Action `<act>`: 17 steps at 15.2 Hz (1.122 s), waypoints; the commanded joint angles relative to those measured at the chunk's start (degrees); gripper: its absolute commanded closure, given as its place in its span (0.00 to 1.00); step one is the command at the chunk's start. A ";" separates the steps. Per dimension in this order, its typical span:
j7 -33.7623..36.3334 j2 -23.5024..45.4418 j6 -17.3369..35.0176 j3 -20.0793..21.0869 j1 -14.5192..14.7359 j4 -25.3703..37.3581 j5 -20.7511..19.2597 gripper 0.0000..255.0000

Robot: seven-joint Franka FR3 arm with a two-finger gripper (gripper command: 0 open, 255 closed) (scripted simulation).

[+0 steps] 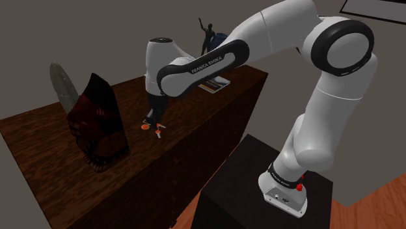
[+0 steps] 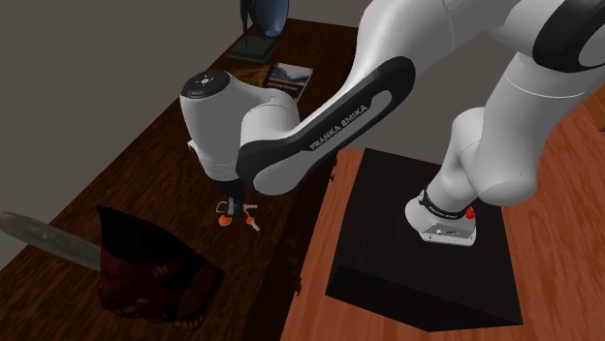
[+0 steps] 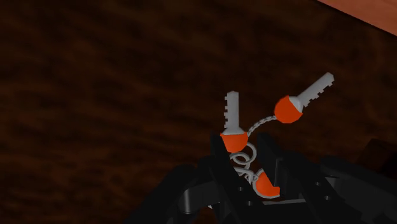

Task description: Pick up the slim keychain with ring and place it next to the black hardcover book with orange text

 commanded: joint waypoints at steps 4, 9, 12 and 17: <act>-0.14 -1.68 -3.71 0.08 -0.06 2.04 0.43 1.00; -1.67 -4.21 -6.31 -0.39 -0.82 2.12 1.22 1.00; -5.96 -7.90 -5.64 -2.05 -2.79 -2.32 2.51 1.00; -13.18 -13.16 -5.14 -5.45 -5.80 -8.40 3.89 1.00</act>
